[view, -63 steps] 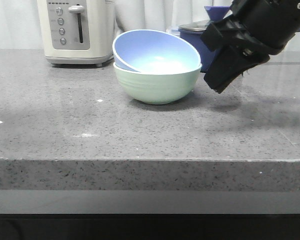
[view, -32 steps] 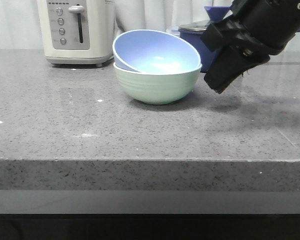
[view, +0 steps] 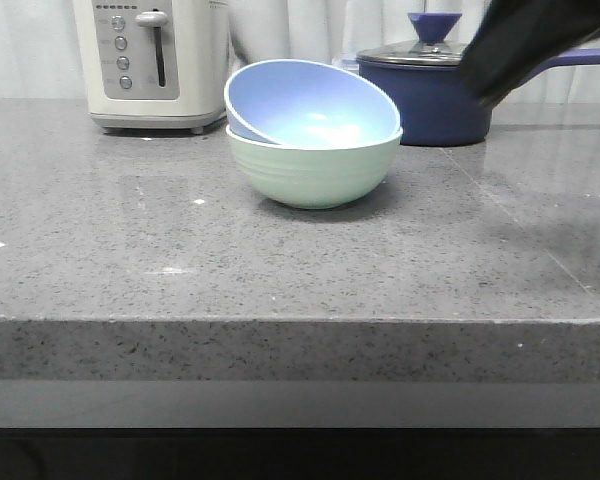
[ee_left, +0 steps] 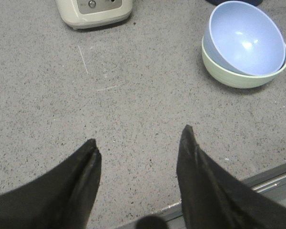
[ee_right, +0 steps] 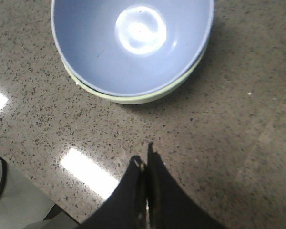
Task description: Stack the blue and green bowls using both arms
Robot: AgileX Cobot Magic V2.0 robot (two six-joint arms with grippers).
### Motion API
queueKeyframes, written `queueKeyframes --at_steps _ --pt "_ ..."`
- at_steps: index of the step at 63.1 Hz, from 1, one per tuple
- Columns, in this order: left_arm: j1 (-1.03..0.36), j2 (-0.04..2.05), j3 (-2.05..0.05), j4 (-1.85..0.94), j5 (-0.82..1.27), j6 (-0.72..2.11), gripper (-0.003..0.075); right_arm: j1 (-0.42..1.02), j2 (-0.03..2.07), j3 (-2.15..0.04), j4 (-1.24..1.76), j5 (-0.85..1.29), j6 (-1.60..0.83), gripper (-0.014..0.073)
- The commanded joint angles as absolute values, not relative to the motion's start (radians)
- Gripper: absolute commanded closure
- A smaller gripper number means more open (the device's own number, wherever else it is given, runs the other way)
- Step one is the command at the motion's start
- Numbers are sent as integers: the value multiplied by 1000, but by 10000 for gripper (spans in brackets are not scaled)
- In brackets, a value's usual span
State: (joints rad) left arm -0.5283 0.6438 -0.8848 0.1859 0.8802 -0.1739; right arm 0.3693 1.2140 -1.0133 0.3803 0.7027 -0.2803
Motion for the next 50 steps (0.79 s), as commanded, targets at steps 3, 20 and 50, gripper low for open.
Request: queueKeyframes --at_steps 3,20,50 --pt "-528 644 -909 186 782 -184 353 369 1083 -1042 253 728 -134 657" --pt "-528 644 -909 186 754 -184 353 369 905 -1039 44 871 88 657" --pt "-528 644 -909 186 752 -184 353 369 649 -908 45 808 88 657"
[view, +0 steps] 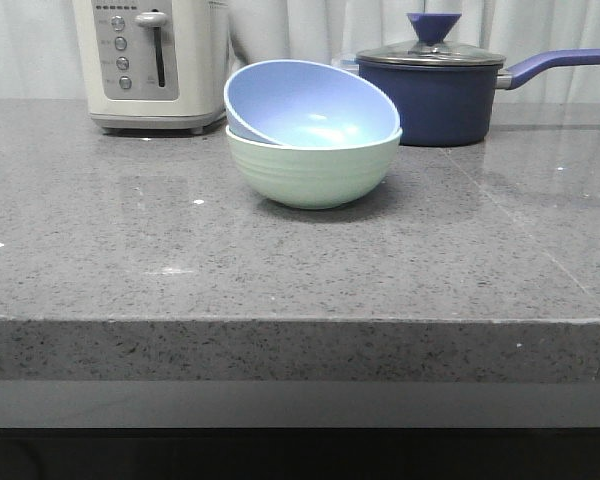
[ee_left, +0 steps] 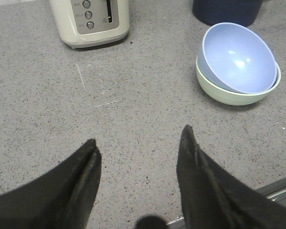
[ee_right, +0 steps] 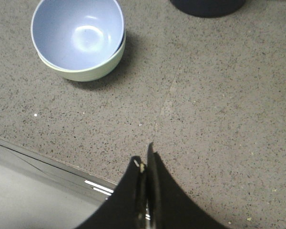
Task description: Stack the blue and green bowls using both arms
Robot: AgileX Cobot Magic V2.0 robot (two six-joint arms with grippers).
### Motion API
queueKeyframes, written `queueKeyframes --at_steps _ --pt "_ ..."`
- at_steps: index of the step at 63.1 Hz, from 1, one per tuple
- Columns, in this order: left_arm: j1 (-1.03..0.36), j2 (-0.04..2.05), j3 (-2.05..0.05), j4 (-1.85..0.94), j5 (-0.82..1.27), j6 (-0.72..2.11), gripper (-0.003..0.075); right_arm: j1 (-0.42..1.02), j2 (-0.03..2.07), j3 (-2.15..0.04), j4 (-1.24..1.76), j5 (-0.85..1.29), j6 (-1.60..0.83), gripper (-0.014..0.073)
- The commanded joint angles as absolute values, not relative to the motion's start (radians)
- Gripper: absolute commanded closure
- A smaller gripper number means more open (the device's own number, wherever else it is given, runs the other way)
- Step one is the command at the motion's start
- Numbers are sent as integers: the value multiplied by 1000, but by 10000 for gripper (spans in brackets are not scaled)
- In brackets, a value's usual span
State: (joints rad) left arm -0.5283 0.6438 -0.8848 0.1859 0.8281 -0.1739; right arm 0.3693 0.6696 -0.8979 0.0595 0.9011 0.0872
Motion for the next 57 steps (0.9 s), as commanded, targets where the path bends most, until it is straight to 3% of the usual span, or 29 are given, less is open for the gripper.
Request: queueKeyframes --at_steps 1,20,25,35,40,57 --pt "-528 644 -909 186 752 -184 353 369 646 -908 45 806 88 657" --pt "-528 644 -909 186 752 -184 361 369 635 -903 10 791 72 657" --pt "-528 644 -909 186 752 -184 427 369 635 -903 10 791 72 657" --pt "-528 644 -909 186 756 -184 659 369 635 -903 10 795 72 657" --pt "-528 644 -909 186 756 -184 738 369 635 -903 10 797 72 657" --pt "-528 644 -909 186 756 -184 740 369 635 -903 10 796 72 657"
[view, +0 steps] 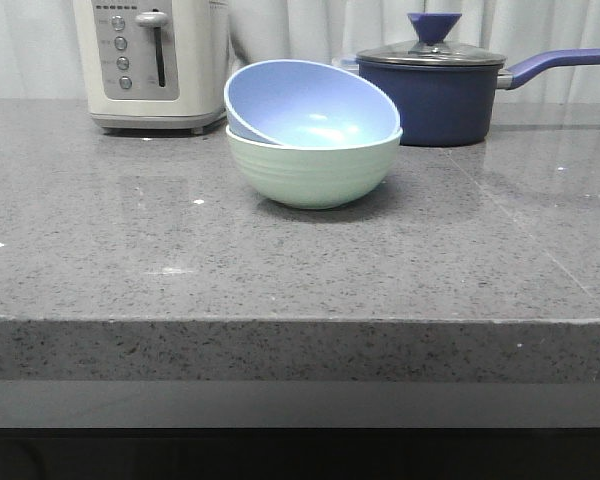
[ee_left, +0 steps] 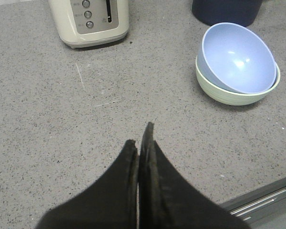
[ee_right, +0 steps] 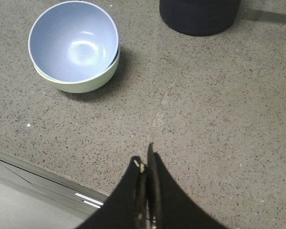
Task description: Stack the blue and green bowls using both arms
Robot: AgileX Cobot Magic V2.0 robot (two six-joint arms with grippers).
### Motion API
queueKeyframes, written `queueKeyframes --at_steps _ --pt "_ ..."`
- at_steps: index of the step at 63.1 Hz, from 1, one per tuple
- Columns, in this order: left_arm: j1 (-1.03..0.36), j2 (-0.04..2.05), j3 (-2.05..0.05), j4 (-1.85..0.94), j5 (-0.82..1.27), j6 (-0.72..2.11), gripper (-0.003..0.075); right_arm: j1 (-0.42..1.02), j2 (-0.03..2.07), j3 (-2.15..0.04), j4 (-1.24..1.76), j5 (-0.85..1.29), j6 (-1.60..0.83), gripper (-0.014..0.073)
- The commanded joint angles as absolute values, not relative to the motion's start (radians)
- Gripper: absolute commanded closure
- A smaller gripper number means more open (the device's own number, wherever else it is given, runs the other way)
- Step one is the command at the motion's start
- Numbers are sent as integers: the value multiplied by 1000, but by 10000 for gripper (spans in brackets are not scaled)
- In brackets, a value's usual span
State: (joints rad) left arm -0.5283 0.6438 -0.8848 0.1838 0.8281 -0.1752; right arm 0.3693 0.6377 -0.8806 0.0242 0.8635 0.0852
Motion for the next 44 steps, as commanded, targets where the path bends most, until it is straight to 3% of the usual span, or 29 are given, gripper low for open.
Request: queueKeyframes --at_steps 1,14,28,44 --pt "-528 644 -909 186 756 -184 740 369 635 -903 10 796 72 657" --pt "-510 606 -861 178 699 -184 740 369 635 -903 10 796 72 657" --pt "-264 399 -592 67 473 -169 739 369 635 -903 11 796 72 657" --pt "-74 111 -246 -294 287 129 740 369 635 -903 11 796 72 657"
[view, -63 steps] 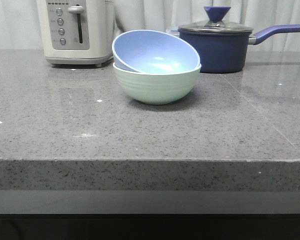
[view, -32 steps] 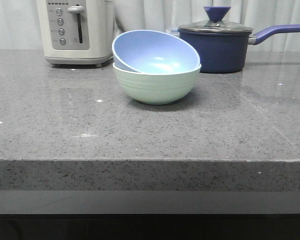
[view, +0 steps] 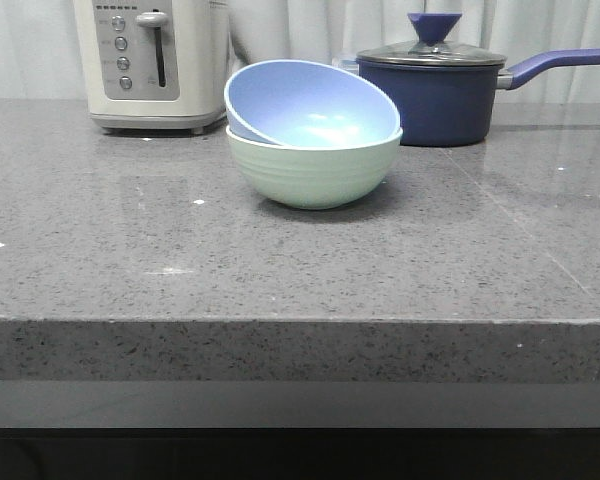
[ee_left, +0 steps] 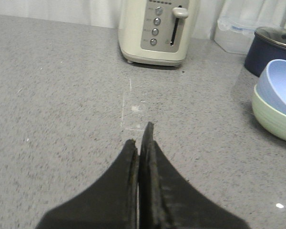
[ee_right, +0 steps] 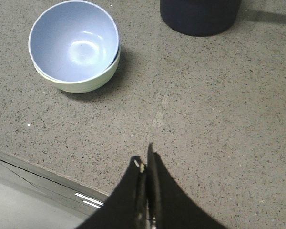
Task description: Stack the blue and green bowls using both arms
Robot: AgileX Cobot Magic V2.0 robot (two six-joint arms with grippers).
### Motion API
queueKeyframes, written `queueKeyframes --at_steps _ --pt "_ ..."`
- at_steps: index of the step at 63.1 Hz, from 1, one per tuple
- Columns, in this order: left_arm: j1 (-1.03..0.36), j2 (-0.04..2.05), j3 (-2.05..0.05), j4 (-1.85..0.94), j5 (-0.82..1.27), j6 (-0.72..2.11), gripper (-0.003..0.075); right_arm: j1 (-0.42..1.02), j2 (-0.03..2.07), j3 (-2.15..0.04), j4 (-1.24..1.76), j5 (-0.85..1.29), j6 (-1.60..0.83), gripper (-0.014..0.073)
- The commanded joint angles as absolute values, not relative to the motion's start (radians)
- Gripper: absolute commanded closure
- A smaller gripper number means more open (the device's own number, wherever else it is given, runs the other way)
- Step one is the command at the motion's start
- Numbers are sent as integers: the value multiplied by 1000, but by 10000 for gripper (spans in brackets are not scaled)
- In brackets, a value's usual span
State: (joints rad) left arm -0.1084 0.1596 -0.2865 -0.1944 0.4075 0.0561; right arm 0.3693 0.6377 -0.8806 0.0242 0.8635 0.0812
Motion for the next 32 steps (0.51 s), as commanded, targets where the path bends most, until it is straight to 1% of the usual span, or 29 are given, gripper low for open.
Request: queueKeyframes --at_steps 1,10,24,32 --pt "-70 93 -235 -296 287 131 740 369 635 -903 11 796 72 657" --pt "-70 6 -130 -296 219 132 740 369 635 -903 11 796 72 657" --pt "-94 -24 8 -296 -9 132 740 369 635 -903 11 796 72 657" --pt "-102 -24 9 -296 0 131 740 369 635 -903 11 795 72 657"
